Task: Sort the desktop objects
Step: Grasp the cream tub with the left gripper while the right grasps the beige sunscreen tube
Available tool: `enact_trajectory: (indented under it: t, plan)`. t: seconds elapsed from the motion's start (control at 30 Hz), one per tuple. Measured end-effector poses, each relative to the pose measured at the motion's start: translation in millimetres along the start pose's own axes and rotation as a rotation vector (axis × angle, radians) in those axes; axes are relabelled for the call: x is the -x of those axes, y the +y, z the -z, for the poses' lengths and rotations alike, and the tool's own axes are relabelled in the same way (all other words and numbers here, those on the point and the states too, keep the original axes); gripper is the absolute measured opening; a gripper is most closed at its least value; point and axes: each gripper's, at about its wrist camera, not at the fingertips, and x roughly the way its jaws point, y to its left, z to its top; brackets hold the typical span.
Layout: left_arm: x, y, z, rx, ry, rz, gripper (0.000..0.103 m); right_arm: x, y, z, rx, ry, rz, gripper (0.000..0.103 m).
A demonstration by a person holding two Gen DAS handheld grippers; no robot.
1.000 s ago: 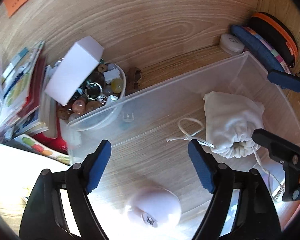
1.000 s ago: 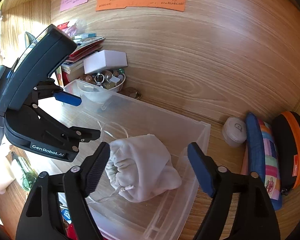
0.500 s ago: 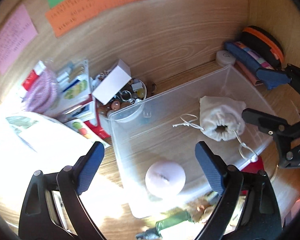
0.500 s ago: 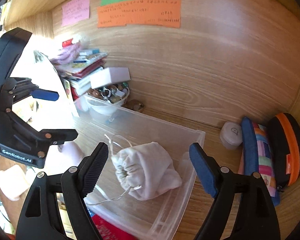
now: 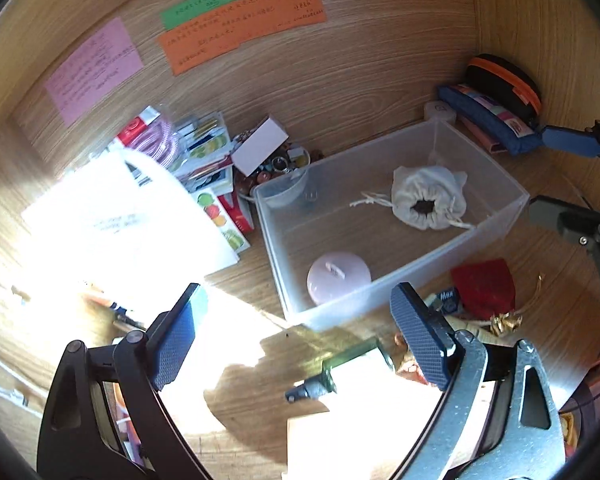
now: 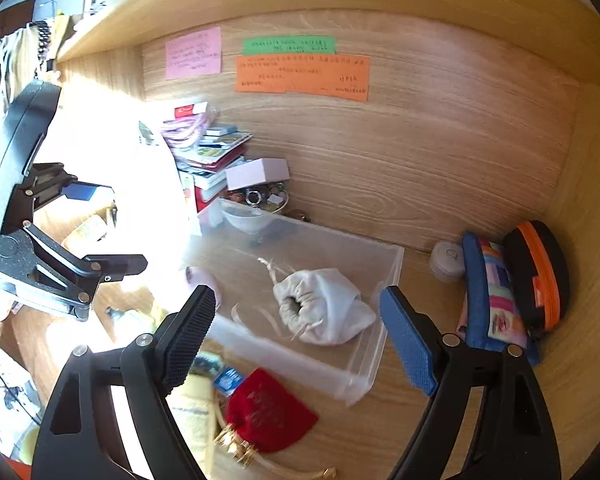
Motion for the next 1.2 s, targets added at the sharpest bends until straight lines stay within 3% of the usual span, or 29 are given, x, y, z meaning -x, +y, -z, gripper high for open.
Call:
enact_trajectory:
  t: [0.27,0.67,0.9,1.0,1.2]
  plan:
    - [15,9,47,0.071,-0.015,0.022,0.098,10,18,23,0.0,0.021,0.014,0.082]
    - [-6,24,118,0.199,0.078,0.092,0.098,11,41,69,-0.023,0.09,0.026,0.082]
    - [-10,16,136,0.226,0.079,0.151,0.098,-10,51,96,-0.055,0.173,-0.014,0.082]
    - [-17,12,141,0.248,0.096,0.184,0.098,-13,58,105,-0.047,0.177,-0.033,0.082]
    - [-32,5,149,0.263,0.138,0.181,0.098,-14,70,106,0.005,0.167,-0.081,0.08]
